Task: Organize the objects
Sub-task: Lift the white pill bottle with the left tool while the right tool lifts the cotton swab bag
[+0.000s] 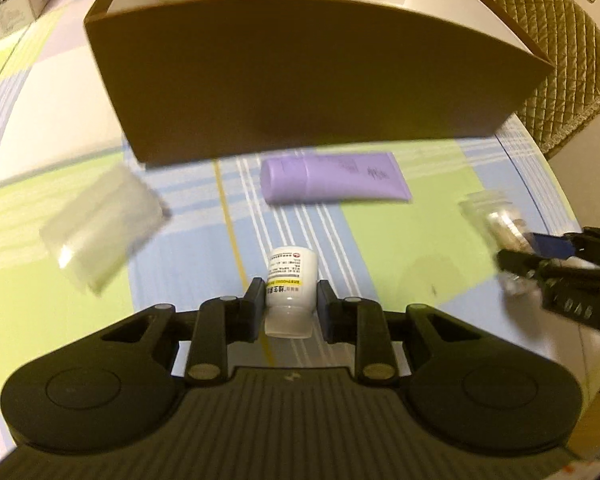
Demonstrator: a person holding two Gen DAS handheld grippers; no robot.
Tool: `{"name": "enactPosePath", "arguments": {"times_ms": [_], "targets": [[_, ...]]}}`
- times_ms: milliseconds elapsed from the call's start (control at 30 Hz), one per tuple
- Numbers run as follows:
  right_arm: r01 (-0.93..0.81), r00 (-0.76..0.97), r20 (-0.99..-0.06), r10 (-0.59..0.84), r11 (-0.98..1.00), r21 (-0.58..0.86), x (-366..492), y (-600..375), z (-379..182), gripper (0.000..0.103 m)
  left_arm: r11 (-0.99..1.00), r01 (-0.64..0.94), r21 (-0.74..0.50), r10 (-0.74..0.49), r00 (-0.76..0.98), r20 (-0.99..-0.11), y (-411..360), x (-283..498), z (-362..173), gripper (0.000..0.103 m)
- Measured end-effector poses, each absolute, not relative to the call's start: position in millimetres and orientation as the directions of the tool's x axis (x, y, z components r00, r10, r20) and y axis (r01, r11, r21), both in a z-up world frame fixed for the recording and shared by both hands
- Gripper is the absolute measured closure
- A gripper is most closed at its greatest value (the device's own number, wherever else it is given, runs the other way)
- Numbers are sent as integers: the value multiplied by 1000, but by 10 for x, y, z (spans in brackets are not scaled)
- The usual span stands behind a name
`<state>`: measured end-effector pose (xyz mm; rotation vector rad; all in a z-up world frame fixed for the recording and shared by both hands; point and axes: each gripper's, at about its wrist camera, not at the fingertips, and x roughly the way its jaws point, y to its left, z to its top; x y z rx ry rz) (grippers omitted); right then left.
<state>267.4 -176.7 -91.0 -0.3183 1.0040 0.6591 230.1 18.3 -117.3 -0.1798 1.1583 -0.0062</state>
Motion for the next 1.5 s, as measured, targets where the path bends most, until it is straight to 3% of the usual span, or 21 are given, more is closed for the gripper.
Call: {"name": "enactPosePath", "arguments": {"times_ms": [233,300,367,533,567,667,700,1500], "targets": [[-752,292,-859,420,656,65,2353,-1682,-917,67,985,-93,-148,-102,383,-918,29,2052,-1148,80],[-737,288,-859,423,671,84,2358,-1696,-917,54,983,-104,-151,-100,385,-917,11,2062,-1147,79],[-720,287,-859,423,687,98,2362,-1707,-918,47,982,-111,-156,-102,386,-917,11,2089,-1136,79],[-701,293,-855,429,704,113,2390,-1699,-929,47,987,-104,-122,-74,385,-920,-46,2112,-1127,79],[-700,294,-852,433,705,116,2383,-1693,-931,50,989,-99,-114,-67,385,-920,-64,2105,-1126,79],[-720,297,-849,438,687,103,2331,-1668,-932,78,989,-98,-107,-62,383,-922,-88,2083,-1128,80],[-726,292,-848,442,680,105,2318,-1665,-931,81,989,-96,-109,-65,381,-922,-93,2078,-1126,80],[-717,280,-791,543,667,204,2387,-1640,-570,84,984,-109,-140,-75,465,-882,-18,2103,-721,80]]}}
